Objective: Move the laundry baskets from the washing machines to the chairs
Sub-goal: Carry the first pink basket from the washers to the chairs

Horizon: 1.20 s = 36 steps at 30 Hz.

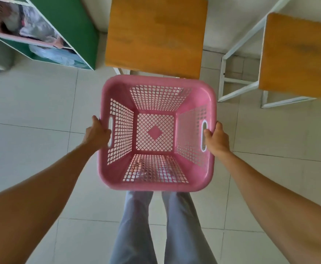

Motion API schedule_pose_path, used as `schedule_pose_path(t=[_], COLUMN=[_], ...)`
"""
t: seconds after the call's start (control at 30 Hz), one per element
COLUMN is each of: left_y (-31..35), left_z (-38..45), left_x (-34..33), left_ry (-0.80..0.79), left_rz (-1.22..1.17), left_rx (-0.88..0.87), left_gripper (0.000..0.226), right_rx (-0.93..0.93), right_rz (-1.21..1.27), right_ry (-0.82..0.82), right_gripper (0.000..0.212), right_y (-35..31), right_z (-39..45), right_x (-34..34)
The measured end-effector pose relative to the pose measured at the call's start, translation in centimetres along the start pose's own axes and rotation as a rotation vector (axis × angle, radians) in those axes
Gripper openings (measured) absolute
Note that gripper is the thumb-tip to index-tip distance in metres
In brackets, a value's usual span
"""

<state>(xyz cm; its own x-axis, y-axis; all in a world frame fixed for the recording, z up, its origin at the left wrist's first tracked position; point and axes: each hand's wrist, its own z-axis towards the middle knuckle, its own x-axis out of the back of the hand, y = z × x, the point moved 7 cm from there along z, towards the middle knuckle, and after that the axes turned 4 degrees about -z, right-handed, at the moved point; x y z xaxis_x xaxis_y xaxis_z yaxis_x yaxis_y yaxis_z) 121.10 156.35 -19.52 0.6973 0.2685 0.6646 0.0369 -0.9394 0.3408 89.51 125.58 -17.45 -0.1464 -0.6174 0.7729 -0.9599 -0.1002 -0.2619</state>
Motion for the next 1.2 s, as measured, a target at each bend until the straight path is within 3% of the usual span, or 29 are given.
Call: schedule_pose_path(t=[0.17, 0.43, 0.7, 1.2], left_y=[1.0, 1.8, 1.9, 2.0], left_z=[4.3, 8.6, 9.3, 8.9], left_x=[-2.4, -4.1, -5.3, -5.6], left_ry=[-0.050, -0.004, 0.082, 0.097], left_rz=[0.044, 0.021, -0.021, -0.008], left_rx=[-0.006, -0.011, 0.030, -0.034], left_gripper=[0.034, 0.034, 0.030, 0.031], right_rx=[-0.033, -0.121, -0.149, -0.109], right_rz=[0.024, 0.021, 0.013, -0.035], right_ry=[-0.005, -0.048, -0.059, -0.083], right_gripper=[0.033, 0.034, 0.035, 0.034], right_y=[0.3, 0.4, 0.5, 1.0], right_z=[4.0, 7.1, 7.8, 8.2], right_x=[-2.3, -5.5, -6.9, -6.7])
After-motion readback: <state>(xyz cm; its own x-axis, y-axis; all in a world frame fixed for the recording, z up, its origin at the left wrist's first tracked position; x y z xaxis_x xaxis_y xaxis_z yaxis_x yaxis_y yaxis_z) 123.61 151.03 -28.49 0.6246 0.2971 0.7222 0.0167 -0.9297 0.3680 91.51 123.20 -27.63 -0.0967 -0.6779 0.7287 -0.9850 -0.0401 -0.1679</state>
